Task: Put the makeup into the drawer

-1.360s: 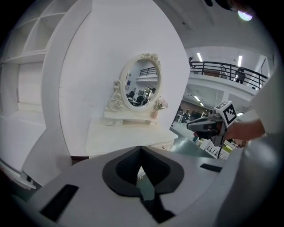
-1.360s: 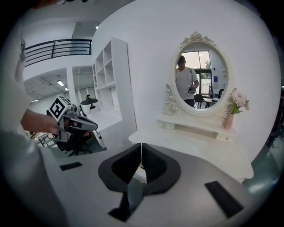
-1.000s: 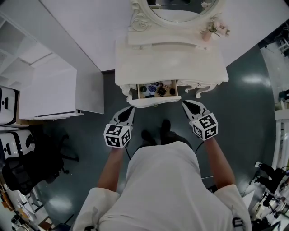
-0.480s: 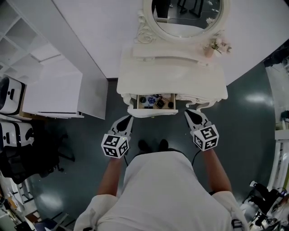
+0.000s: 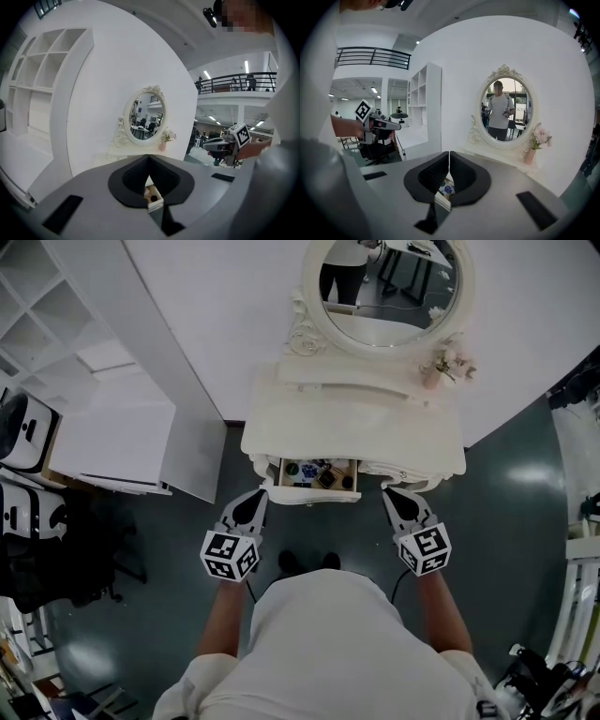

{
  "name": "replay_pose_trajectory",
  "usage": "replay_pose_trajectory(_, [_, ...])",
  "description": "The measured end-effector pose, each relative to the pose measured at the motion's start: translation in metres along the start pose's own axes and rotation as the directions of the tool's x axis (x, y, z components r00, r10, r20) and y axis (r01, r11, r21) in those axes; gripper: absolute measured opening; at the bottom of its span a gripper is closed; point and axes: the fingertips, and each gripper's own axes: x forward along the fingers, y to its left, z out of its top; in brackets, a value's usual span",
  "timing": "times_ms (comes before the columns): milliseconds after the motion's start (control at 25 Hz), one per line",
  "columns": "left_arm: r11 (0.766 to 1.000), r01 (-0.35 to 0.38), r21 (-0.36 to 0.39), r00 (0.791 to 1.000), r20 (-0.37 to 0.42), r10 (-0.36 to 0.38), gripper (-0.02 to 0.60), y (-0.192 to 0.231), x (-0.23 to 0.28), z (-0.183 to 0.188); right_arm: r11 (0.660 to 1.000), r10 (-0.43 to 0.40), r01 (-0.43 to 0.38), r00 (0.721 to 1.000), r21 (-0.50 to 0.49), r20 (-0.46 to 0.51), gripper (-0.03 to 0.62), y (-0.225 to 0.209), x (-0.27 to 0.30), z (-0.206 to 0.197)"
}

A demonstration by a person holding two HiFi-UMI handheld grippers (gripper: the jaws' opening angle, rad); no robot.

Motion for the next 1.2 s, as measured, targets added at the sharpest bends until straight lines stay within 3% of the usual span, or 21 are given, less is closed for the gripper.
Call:
replay_pose_trajectory(440, [1.000, 0.000, 0.019, 1.000, 0.023, 0.000, 0.015, -0.005, 0.004, 0.011, 0.997, 0.044, -0.040, 0.997, -0.070, 0.059, 0.029, 0.007, -0.001, 0.018])
replay_pose_trajectory(1200, [1.000, 0.023, 0.019, 0.999, 0.032, -0.024, 0.015, 0.001, 0.011, 0.017, 0.997, 0.045, -0.042, 0.997, -0.060, 0.061, 0.029, 0.006, 0.008, 0.026])
